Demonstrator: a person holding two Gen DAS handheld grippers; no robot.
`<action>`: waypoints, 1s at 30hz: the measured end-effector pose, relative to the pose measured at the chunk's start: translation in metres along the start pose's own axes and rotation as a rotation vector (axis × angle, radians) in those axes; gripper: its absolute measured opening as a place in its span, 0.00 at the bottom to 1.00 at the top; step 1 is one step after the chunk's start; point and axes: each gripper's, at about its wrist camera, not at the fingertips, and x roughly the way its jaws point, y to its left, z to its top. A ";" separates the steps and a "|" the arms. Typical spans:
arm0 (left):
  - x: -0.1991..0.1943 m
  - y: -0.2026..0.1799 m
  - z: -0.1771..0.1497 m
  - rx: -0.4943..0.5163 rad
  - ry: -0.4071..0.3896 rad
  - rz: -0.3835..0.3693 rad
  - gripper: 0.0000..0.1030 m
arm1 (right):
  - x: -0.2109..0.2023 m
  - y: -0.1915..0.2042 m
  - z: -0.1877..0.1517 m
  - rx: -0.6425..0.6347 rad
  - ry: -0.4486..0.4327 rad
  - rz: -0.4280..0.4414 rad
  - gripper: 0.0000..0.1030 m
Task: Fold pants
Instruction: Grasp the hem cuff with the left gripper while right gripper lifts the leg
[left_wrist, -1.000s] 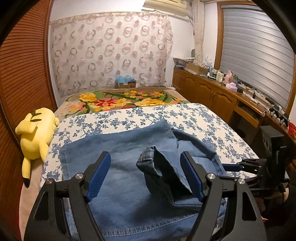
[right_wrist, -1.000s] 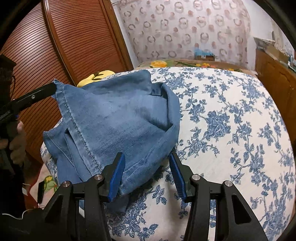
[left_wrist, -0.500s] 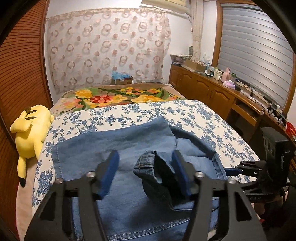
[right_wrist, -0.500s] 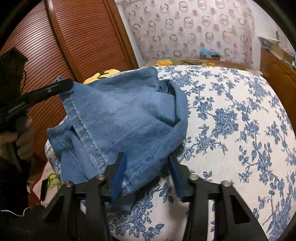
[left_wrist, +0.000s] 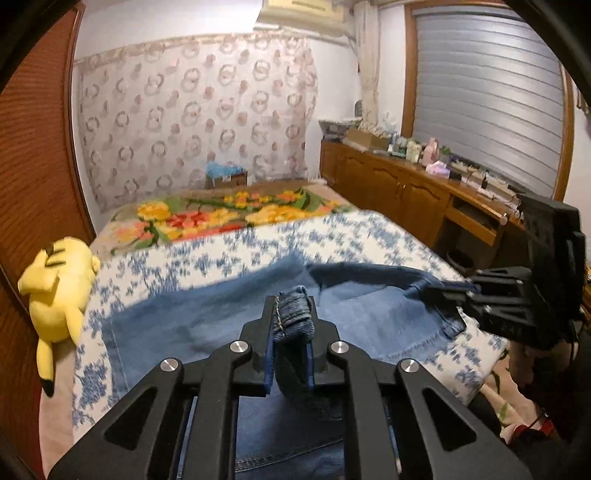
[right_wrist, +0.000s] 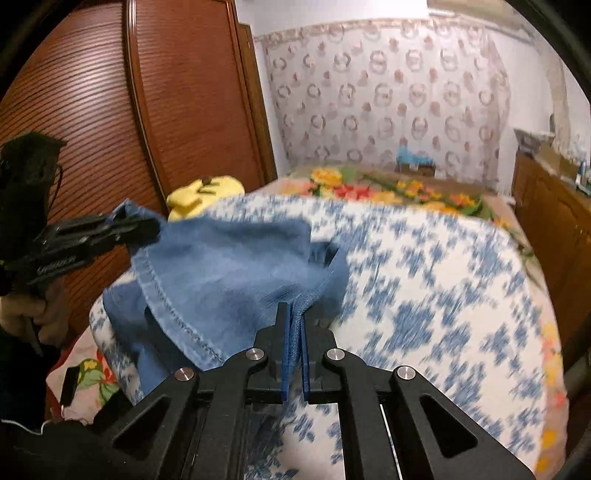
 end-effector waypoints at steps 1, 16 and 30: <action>-0.006 -0.002 0.003 0.003 -0.014 -0.001 0.13 | -0.005 0.000 0.003 -0.005 -0.015 -0.001 0.04; -0.045 -0.002 0.009 0.013 -0.076 0.001 0.12 | -0.008 0.018 0.034 -0.103 -0.102 0.015 0.03; -0.070 0.026 -0.018 -0.081 -0.104 0.013 0.12 | 0.029 0.053 0.087 -0.213 -0.139 0.092 0.03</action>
